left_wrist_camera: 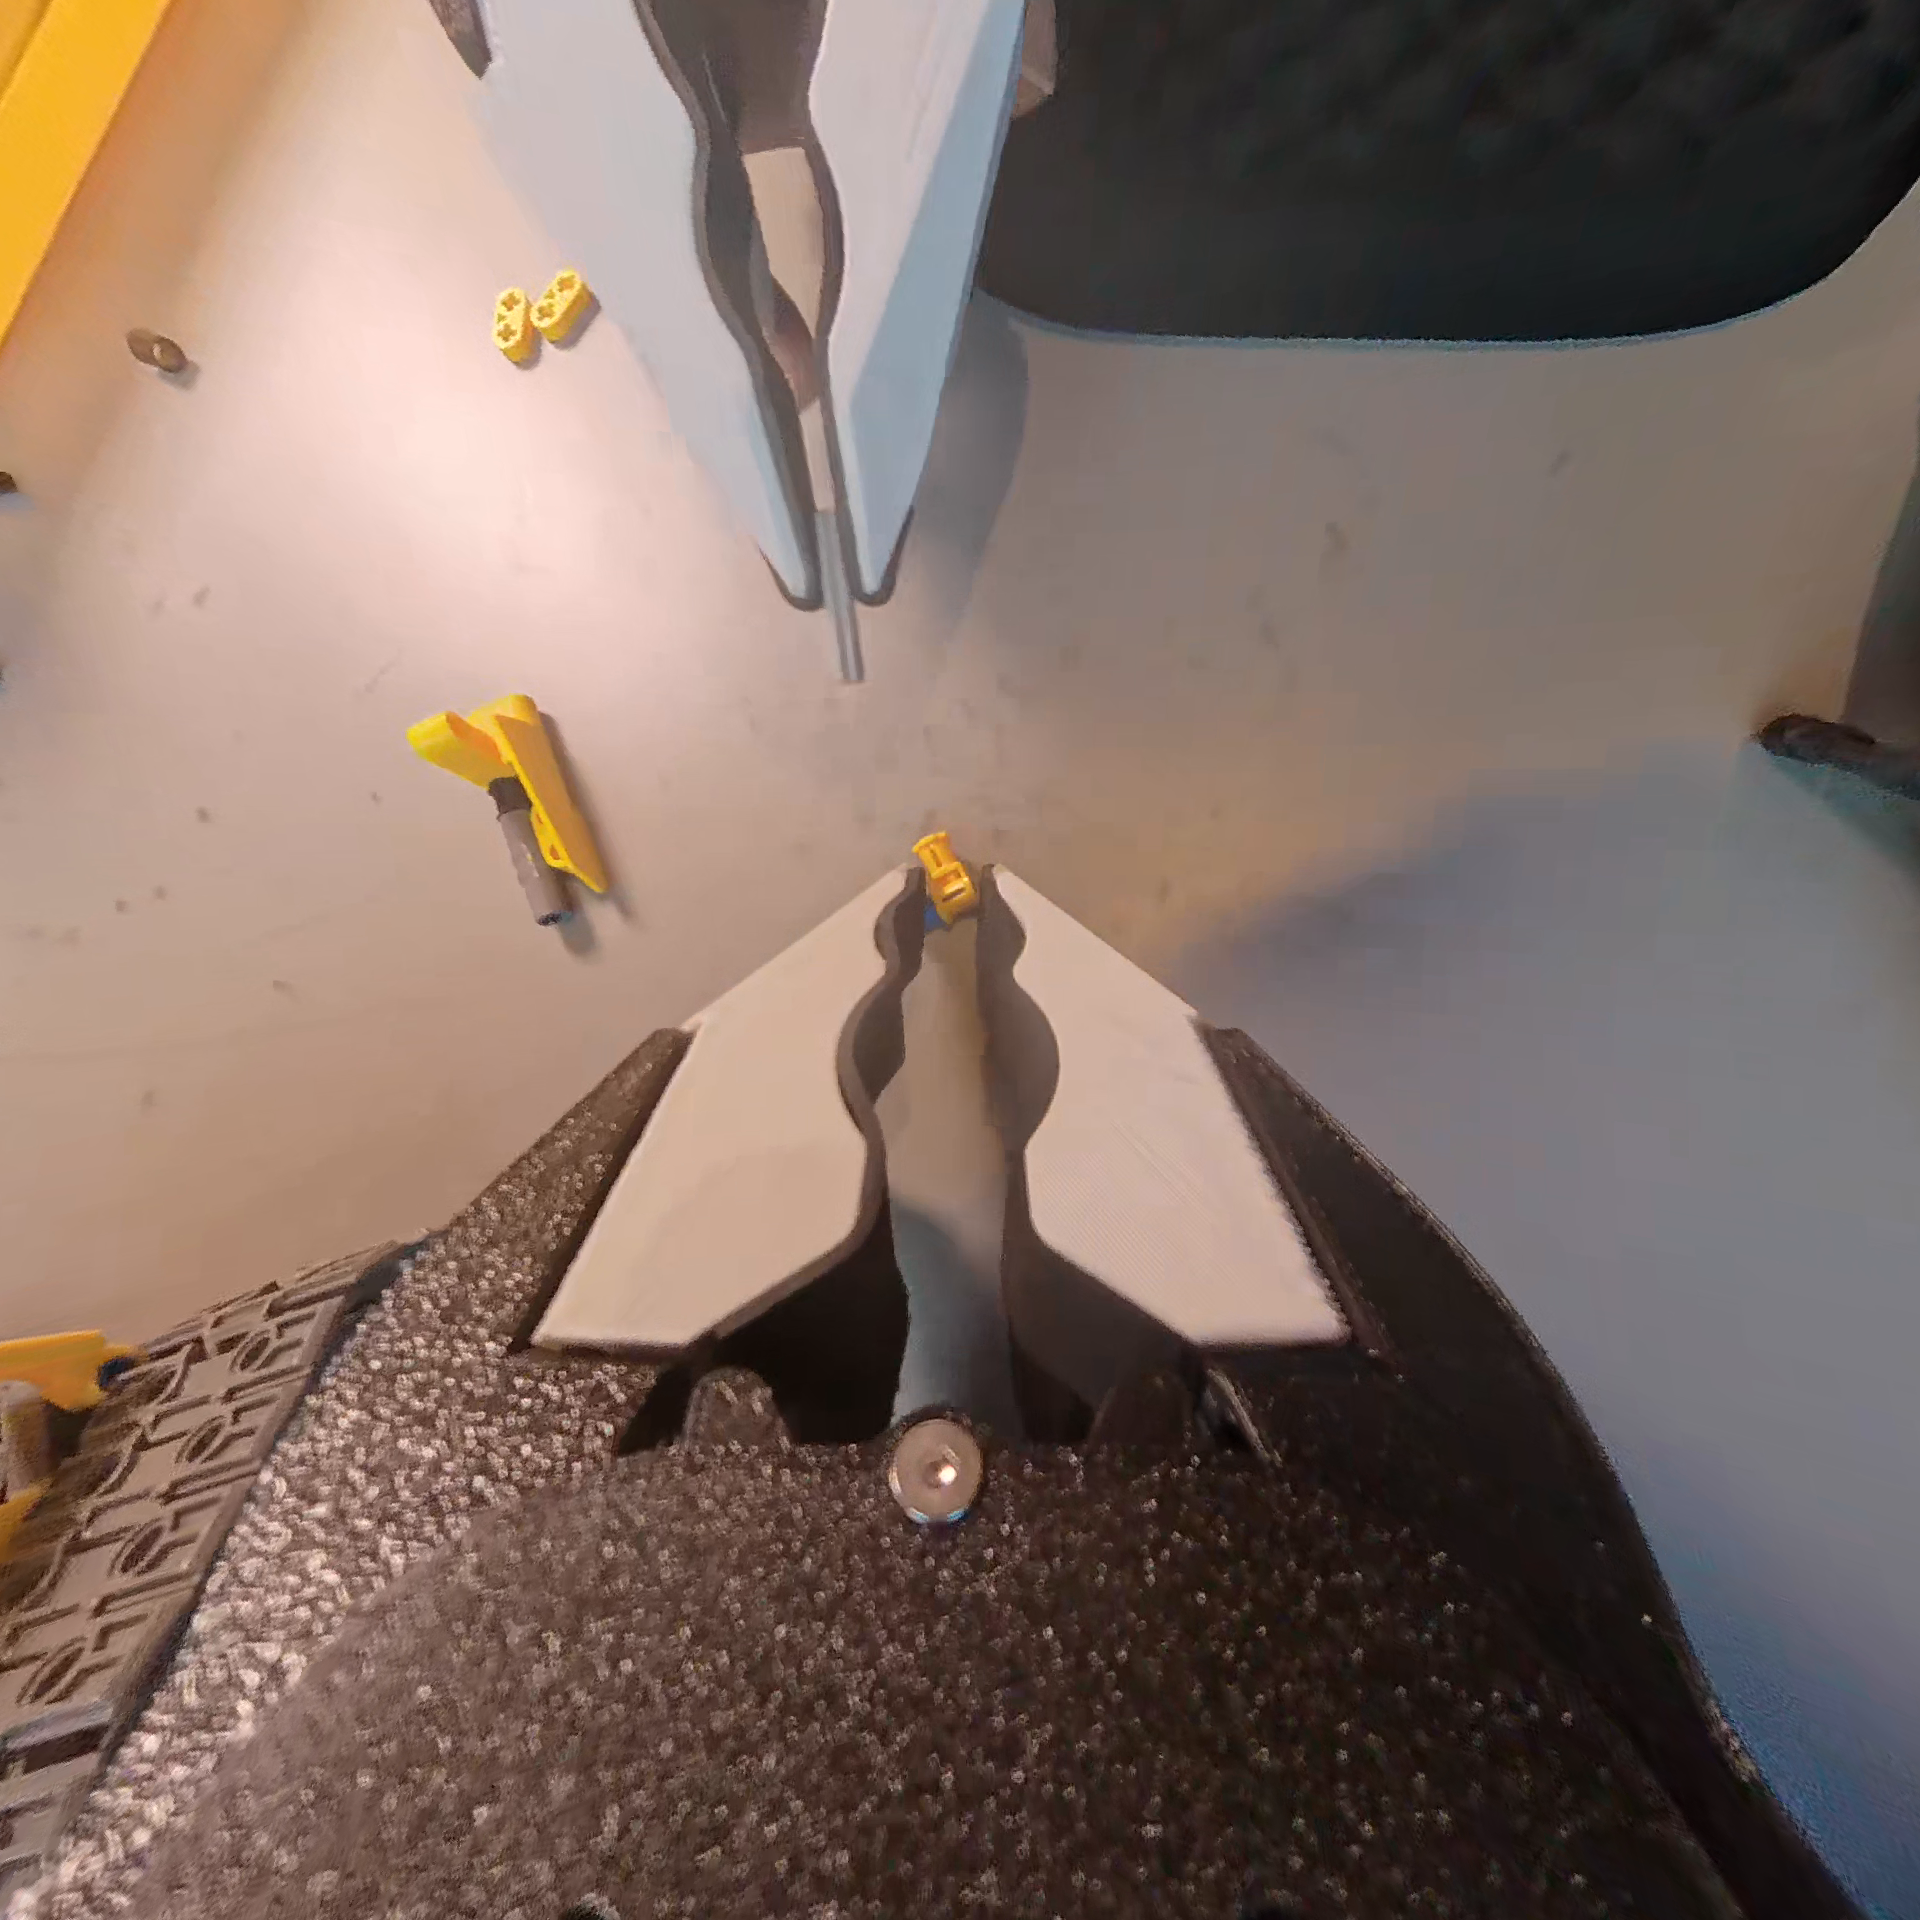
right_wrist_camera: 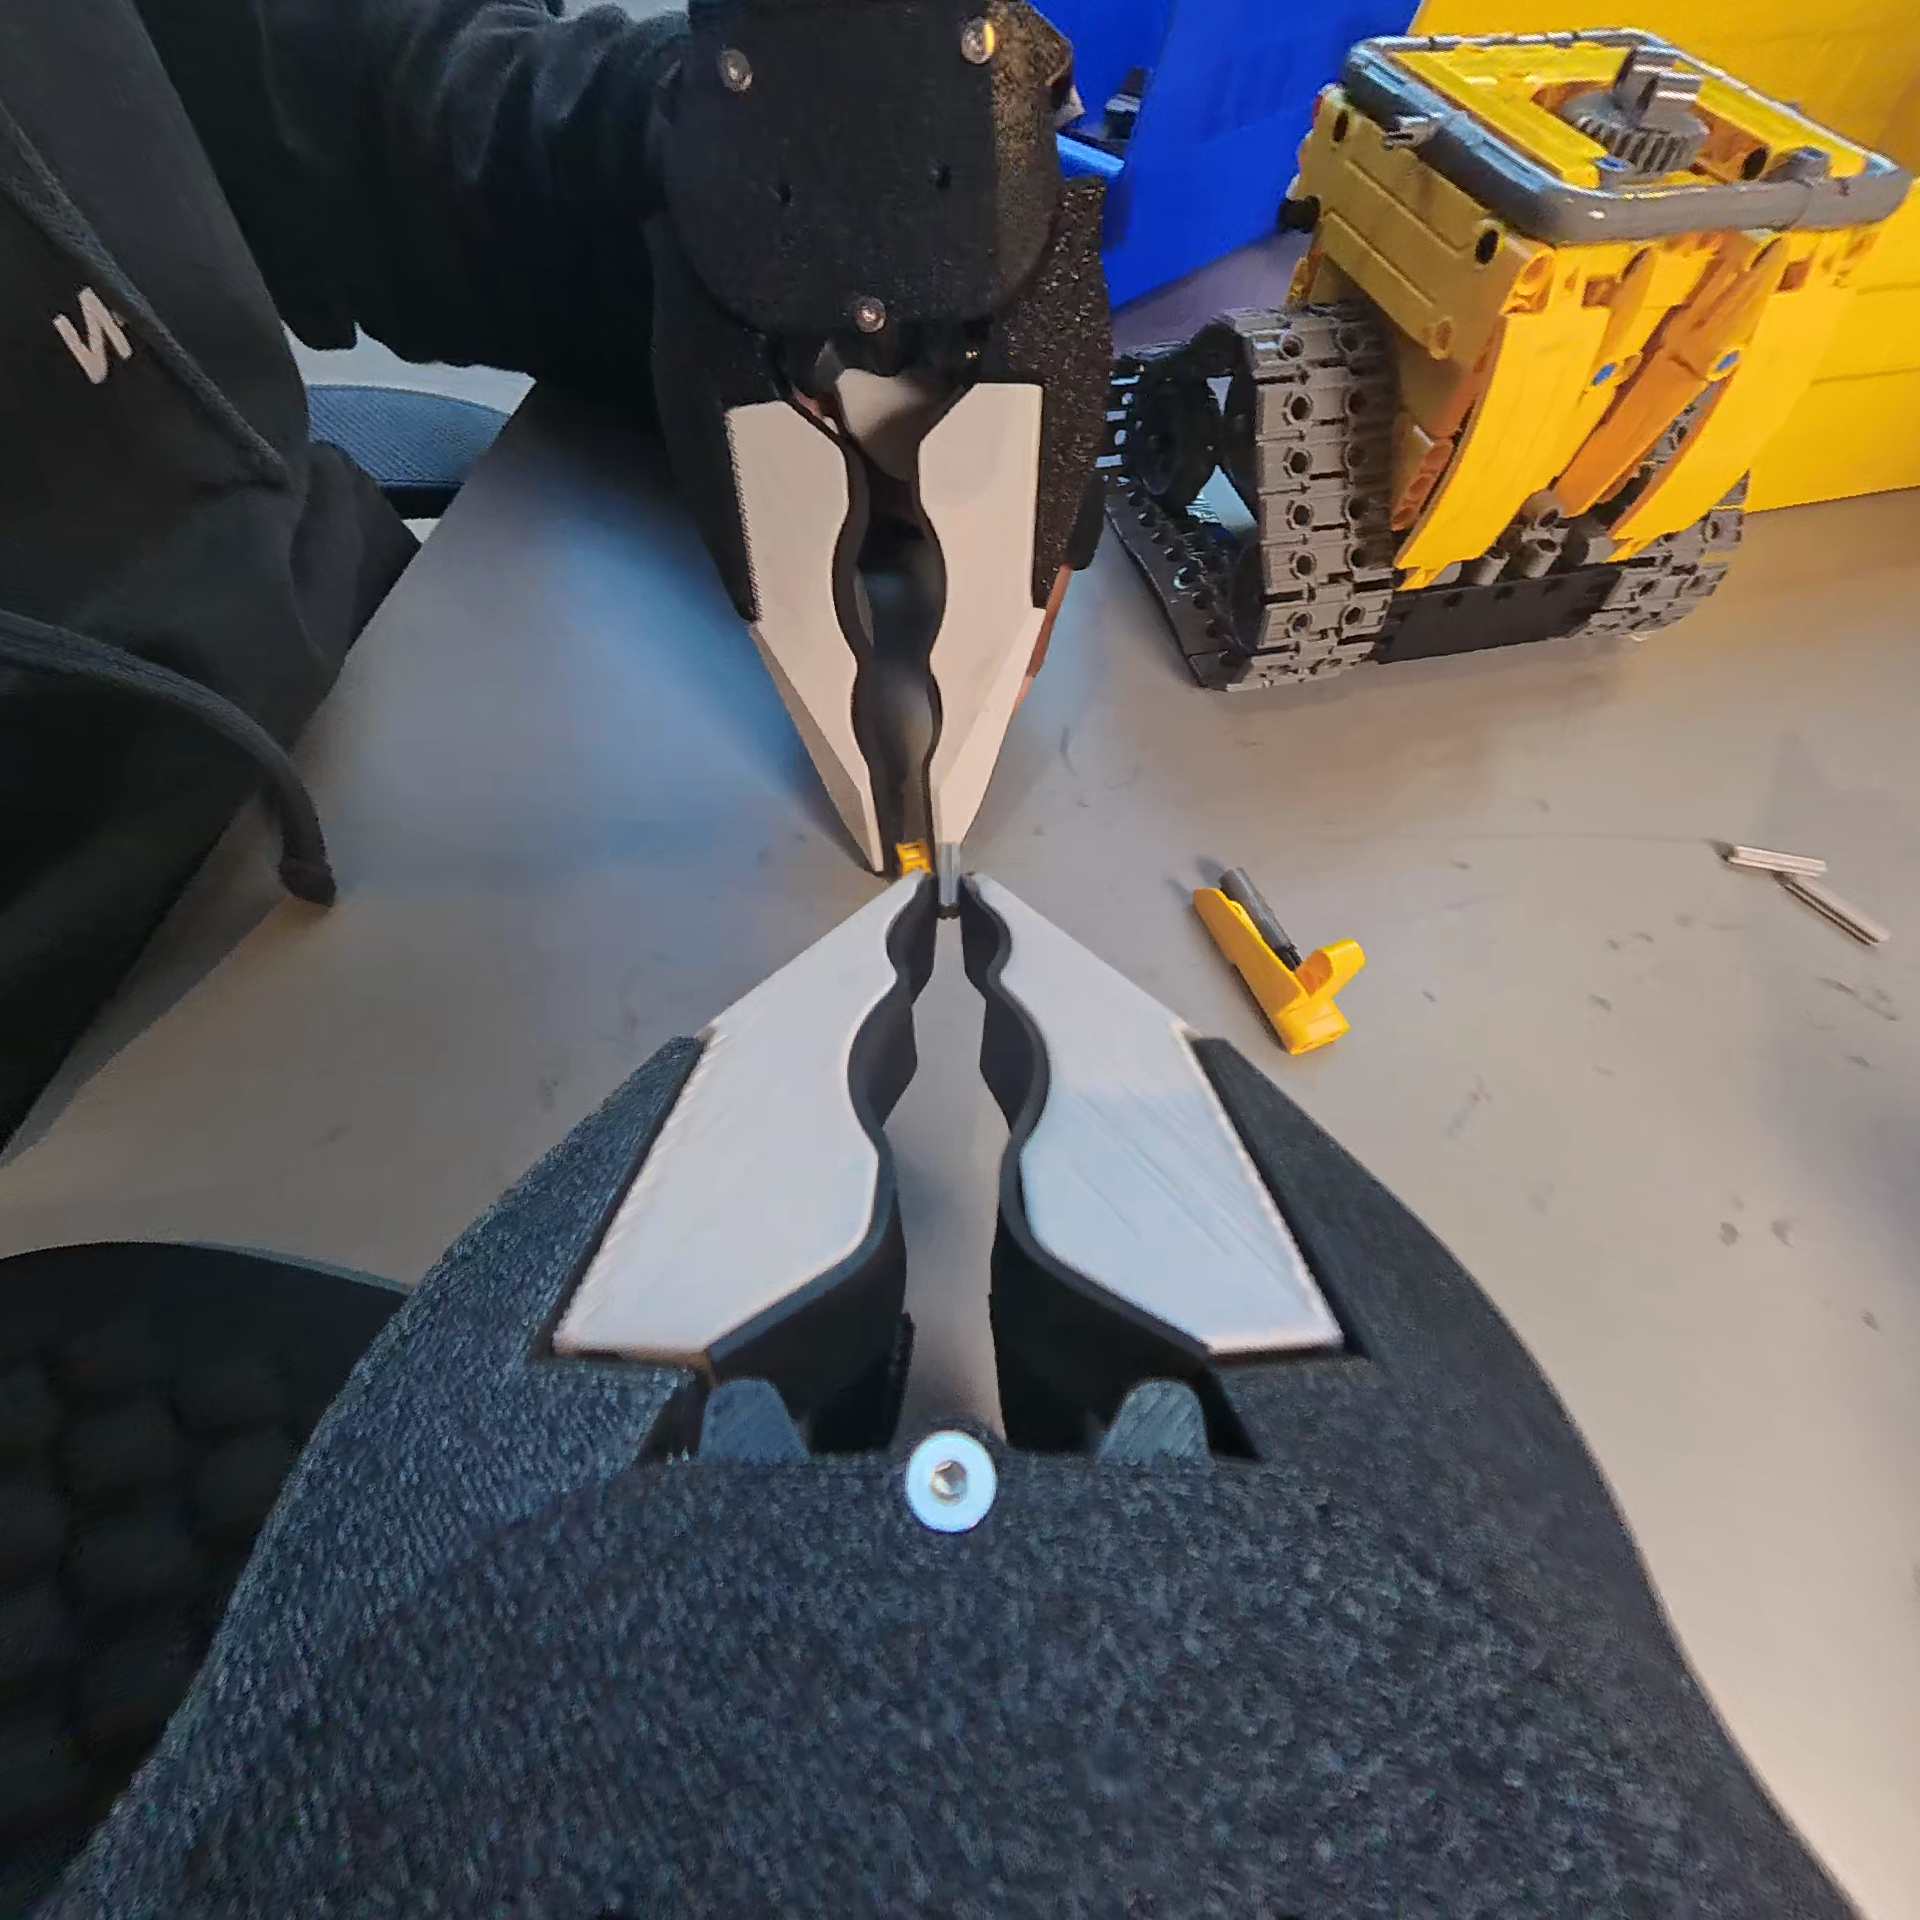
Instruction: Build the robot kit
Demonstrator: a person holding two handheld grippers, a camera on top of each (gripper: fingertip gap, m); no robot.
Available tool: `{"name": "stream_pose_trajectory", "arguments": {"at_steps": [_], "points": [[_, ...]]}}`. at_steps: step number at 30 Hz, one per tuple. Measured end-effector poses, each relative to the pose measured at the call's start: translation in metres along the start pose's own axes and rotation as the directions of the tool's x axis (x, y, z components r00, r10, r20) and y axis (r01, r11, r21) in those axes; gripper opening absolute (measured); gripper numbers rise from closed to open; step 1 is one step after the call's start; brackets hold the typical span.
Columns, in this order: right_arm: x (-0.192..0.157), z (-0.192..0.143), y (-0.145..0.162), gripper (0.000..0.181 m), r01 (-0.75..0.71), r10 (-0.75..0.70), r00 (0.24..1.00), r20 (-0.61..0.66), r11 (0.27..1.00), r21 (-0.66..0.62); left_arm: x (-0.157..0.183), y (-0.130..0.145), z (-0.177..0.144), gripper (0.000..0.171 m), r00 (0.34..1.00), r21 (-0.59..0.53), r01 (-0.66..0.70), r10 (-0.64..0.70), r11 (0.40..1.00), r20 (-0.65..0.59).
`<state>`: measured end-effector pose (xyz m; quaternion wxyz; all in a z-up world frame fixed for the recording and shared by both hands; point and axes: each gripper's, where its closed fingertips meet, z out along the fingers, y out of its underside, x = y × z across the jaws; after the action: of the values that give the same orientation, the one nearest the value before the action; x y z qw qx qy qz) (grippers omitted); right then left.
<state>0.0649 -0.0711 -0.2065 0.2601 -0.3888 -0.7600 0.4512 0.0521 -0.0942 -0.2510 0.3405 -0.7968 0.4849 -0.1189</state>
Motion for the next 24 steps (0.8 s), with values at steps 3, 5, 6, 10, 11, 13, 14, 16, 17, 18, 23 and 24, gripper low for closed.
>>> {"name": "stream_pose_trajectory", "arguments": {"at_steps": [3, 5, 6, 10, 11, 13, 14, 16, 17, 18, 23, 24], "points": [[-0.006, -0.001, -0.007, 0.004, 0.013, -0.014, 1.0, 0.024, 0.999, 0.033, 0.002, -0.01, -0.007, 0.008, 1.0, 0.084, -0.004, 0.006, 0.996, -0.019], [-0.009, -0.006, -0.019, 0.004, 0.002, -0.006, 0.999, 0.044, 0.995, 0.098, -0.001, -0.031, -0.025, 0.008, 1.0, 0.24, 0.013, -0.007, 0.971, -0.029], [-0.011, -0.01, -0.027, 0.004, -0.006, -0.002, 0.998, 0.056, 0.991, 0.136, -0.003, -0.041, -0.036, 0.008, 0.999, 0.323, 0.017, -0.007, 0.946, -0.032], [-0.014, -0.02, -0.051, 0.004, -0.007, -0.006, 0.998, 0.056, 0.972, 0.235, -0.006, -0.062, -0.065, 0.008, 0.999, 0.484, -0.052, 0.041, 0.874, 0.034], [-0.015, -0.02, -0.053, 0.004, -0.001, -0.011, 0.999, 0.051, 0.971, 0.241, -0.006, -0.064, -0.066, 0.008, 0.998, 0.492, -0.063, 0.046, 0.868, 0.046], [-0.016, -0.019, -0.054, 0.004, 0.003, -0.014, 0.999, 0.047, 0.972, 0.235, -0.004, -0.065, -0.063, 0.008, 0.996, 0.484, -0.086, 0.066, 0.871, 0.058], [-0.016, -0.018, -0.053, 0.004, 0.002, -0.013, 0.999, 0.046, 0.974, 0.226, -0.003, -0.064, -0.061, 0.008, 0.996, 0.475, -0.093, 0.075, 0.875, 0.058], [-0.016, -0.015, -0.048, 0.004, -0.001, -0.008, 0.999, 0.047, 0.979, 0.203, -0.001, -0.063, -0.057, 0.008, 0.994, 0.456, -0.106, 0.088, 0.884, 0.06], [-0.016, -0.014, -0.046, 0.004, -0.005, -0.005, 0.999, 0.05, 0.982, 0.19, -0.001, -0.061, -0.054, 0.008, 0.993, 0.441, -0.114, 0.094, 0.89, 0.065], [-0.015, -0.013, -0.043, 0.004, -0.004, -0.005, 0.999, 0.05, 0.984, 0.178, -0.001, -0.059, -0.053, 0.008, 0.993, 0.43, -0.118, 0.098, 0.895, 0.07], [-0.018, -0.007, -0.029, 0.004, 0.025, -0.03, 0.998, 0.051, 0.996, 0.083, 0.002, -0.049, -0.041, 0.007, 0.99, 0.349, -0.14, 0.122, 0.927, 0.073], [-0.018, -0.005, -0.027, 0.004, 0.032, -0.036, 0.998, 0.05, 0.997, 0.066, 0.003, -0.047, -0.039, 0.007, 0.989, 0.335, -0.142, 0.125, 0.931, 0.072]]}}
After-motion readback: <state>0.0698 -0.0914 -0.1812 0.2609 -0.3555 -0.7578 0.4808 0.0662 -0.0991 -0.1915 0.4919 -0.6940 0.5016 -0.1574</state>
